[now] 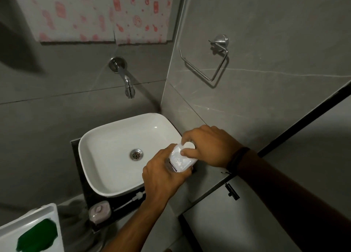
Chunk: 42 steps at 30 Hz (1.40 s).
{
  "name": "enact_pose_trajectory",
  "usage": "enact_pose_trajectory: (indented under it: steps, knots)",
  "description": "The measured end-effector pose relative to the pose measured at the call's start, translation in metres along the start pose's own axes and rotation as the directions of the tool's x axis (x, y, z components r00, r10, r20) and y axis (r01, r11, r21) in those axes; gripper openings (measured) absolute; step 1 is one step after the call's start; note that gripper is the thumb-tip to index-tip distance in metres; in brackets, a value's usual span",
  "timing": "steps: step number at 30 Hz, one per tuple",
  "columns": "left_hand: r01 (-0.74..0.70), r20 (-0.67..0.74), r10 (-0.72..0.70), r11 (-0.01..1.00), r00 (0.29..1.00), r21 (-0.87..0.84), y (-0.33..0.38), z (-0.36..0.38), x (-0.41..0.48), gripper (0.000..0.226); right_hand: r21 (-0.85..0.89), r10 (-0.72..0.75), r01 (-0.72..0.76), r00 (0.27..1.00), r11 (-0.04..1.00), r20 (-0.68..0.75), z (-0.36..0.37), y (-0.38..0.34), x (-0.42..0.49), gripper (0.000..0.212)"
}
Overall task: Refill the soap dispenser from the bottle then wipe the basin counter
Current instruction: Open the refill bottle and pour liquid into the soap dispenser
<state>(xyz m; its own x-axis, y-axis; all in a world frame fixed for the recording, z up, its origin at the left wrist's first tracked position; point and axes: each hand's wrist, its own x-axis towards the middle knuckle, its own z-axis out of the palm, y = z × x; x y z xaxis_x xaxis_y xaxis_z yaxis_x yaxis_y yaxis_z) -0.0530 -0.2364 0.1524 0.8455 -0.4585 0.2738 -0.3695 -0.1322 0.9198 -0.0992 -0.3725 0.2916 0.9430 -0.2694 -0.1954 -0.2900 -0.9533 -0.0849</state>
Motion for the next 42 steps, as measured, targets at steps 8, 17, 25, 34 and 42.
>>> enact_pose_trajectory:
  steps: [8, 17, 25, 34, 42]
  knots:
    - [0.001, 0.006, -0.001, 1.0, 1.0, -0.029, -0.007, 0.003, 0.001, 0.059, 0.046, -0.026, 0.029, 0.998, 0.999, -0.049, 0.005, -0.001, 0.003, 0.039]
    - [0.053, 0.045, -0.05, 0.997, 0.998, -0.063, -0.053, 0.0, -0.024, 0.061, 0.685, 0.466, -0.09, 0.795, 0.723, -0.387, 0.088, 0.057, -0.001, 0.034]
    - [0.067, 0.072, -0.064, 0.997, 0.995, -0.039, -0.093, 0.02, -0.056, 0.067, 0.642, 0.712, -0.54, 0.702, 0.544, -0.013, 0.267, 0.098, 0.06, 0.005]
    - [0.115, 0.076, -0.118, 0.992, 0.99, 0.044, -0.125, 0.038, -0.057, 0.067, 0.631, 0.682, -0.529, 0.731, 0.567, 0.0, 0.328, 0.12, 0.115, 0.005]
    - [0.184, 0.047, -0.185, 0.983, 0.982, 0.026, -0.111, 0.035, -0.056, 0.066, 0.883, 0.689, -0.413, 0.708, 0.222, 0.158, 0.313, 0.111, 0.067, 0.049]
